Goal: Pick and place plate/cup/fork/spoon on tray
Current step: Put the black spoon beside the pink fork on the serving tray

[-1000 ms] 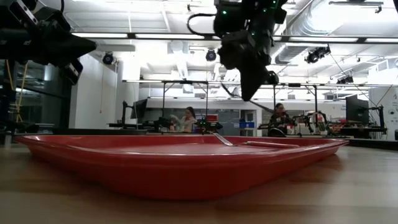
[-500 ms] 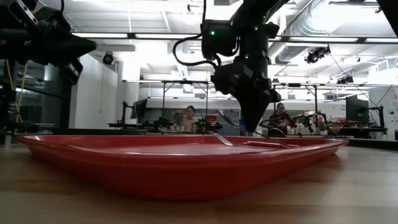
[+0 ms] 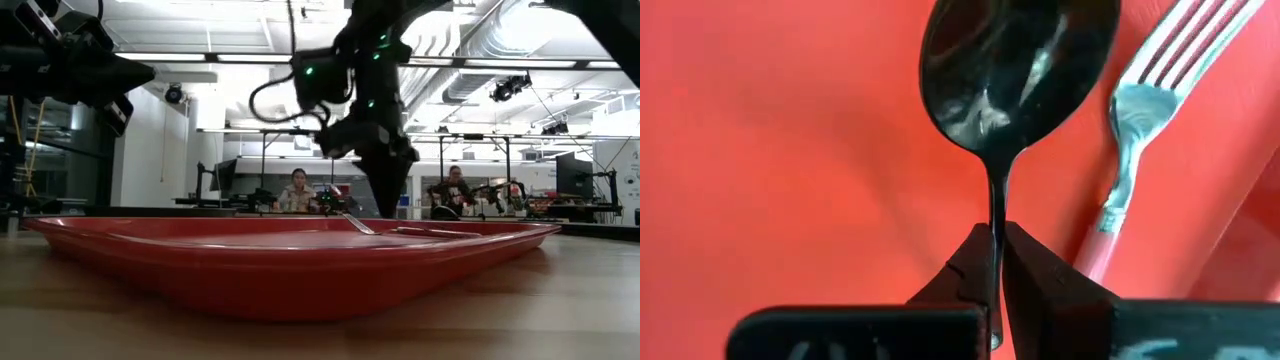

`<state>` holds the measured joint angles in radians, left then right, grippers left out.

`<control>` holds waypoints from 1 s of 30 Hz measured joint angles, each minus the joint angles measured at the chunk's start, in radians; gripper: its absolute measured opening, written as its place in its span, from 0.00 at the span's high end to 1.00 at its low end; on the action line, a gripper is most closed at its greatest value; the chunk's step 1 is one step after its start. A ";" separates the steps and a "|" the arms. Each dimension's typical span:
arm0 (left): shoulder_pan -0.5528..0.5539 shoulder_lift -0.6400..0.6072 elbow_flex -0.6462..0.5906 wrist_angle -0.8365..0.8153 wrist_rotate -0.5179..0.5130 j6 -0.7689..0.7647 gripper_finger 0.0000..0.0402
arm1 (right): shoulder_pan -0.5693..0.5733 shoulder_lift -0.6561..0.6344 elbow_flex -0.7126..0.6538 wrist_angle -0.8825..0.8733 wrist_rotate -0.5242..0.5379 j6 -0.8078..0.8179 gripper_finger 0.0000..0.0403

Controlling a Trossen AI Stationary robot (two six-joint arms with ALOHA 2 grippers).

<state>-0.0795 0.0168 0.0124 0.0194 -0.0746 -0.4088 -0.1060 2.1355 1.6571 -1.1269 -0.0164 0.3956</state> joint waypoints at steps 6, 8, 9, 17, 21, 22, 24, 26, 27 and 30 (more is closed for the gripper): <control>0.000 0.000 0.000 0.000 0.000 0.000 1.00 | -0.014 0.075 0.066 -0.028 0.015 0.005 1.00; 0.000 0.000 0.000 0.000 0.000 0.000 1.00 | -0.022 0.092 0.070 -0.033 0.013 0.039 1.00; 0.000 0.000 0.000 0.000 0.000 0.000 1.00 | -0.026 0.095 0.070 -0.034 0.010 0.059 1.00; 0.000 0.000 0.000 0.000 0.000 0.000 1.00 | -0.052 0.096 0.064 -0.042 -0.025 0.202 1.00; 0.000 0.000 0.000 0.000 0.000 0.000 1.00 | -0.052 0.096 0.064 -0.044 -0.041 0.207 1.00; 0.000 0.000 0.000 0.000 0.000 0.000 1.00 | -0.051 0.096 0.064 -0.044 -0.040 0.206 1.00; 0.000 0.000 0.000 0.000 0.000 0.000 1.00 | -0.049 0.096 0.064 -0.044 -0.035 0.202 1.00; 0.000 0.000 0.000 0.000 0.000 0.000 1.00 | -0.049 0.096 0.063 -0.044 -0.033 0.203 1.00; 0.000 0.000 0.000 0.000 0.000 0.000 1.00 | -0.049 0.096 0.063 -0.044 -0.034 0.203 1.00; 0.000 0.000 0.000 0.000 0.000 0.000 1.00 | -0.049 0.096 0.063 -0.044 -0.043 0.203 1.00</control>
<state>-0.0795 0.0166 0.0124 0.0193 -0.0750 -0.4088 -0.1547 2.2311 1.7203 -1.1710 -0.0591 0.5983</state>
